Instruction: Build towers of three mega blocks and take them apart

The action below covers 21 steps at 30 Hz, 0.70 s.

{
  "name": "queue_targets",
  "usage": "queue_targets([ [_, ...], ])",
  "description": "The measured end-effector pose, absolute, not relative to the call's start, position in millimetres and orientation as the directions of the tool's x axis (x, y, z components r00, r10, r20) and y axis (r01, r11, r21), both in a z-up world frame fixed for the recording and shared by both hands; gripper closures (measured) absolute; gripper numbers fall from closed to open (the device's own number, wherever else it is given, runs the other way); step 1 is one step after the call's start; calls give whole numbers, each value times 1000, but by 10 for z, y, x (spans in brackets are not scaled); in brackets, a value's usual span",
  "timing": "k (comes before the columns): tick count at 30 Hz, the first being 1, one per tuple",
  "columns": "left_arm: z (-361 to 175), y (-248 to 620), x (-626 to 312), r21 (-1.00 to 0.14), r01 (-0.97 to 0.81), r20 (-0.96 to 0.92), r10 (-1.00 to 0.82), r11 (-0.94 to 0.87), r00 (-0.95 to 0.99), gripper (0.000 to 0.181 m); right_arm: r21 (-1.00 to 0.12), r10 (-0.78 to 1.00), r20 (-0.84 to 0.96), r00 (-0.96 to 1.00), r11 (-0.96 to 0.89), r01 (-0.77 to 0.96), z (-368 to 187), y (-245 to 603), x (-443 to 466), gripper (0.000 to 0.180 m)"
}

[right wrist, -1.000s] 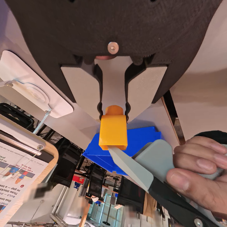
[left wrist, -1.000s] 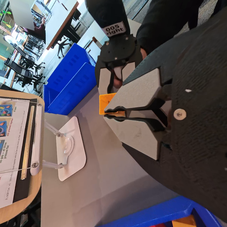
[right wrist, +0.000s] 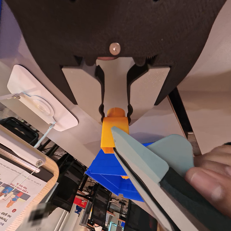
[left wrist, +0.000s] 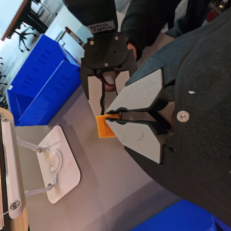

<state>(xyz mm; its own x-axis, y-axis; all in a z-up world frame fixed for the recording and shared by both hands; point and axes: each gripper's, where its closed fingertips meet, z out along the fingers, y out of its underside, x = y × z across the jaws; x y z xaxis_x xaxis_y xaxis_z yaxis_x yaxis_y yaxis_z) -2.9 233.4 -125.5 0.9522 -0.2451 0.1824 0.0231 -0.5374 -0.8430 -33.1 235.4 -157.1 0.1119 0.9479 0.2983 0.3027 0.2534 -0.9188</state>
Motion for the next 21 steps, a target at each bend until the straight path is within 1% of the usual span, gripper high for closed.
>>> queue_targets([
  [3,-1161,2340,-18,-853,157,317,-254,-498,914,178,-940,962,256,94,225,258,-1506,2336,-312,147],
  [5,-1098,2337,-40,-858,223,372,-260,-463,891,178,-950,970,231,76,208,231,-1458,2329,-287,148],
  [6,-1078,2334,-67,-862,235,376,-256,-449,890,178,-953,974,217,63,198,229,-1449,2330,-271,149],
  [9,-1027,2305,-156,-874,225,352,-241,-431,904,178,-962,987,156,28,146,231,-1466,2341,-237,158],
  [11,-939,2267,-169,-876,248,374,-258,-413,891,178,-968,995,96,12,90,232,-1487,2356,-227,158],
  [13,-799,2205,-105,-868,302,437,-318,-394,842,178,-977,999,-7,-38,1,211,-1474,2303,-235,158],
  [15,-716,2167,-109,-867,326,456,-333,-377,826,178,-973,977,-154,-146,-124,196,-1439,2169,-238,159],
  [17,-660,2135,-135,-873,328,449,-336,-360,828,179,-954,938,-273,-215,-237,181,-1379,2123,-220,152],
  [21,-555,2040,-104,-860,365,491,-385,-355,781,179,-907,853,-417,-313,-413,82,-1137,2155,-125,150],
])
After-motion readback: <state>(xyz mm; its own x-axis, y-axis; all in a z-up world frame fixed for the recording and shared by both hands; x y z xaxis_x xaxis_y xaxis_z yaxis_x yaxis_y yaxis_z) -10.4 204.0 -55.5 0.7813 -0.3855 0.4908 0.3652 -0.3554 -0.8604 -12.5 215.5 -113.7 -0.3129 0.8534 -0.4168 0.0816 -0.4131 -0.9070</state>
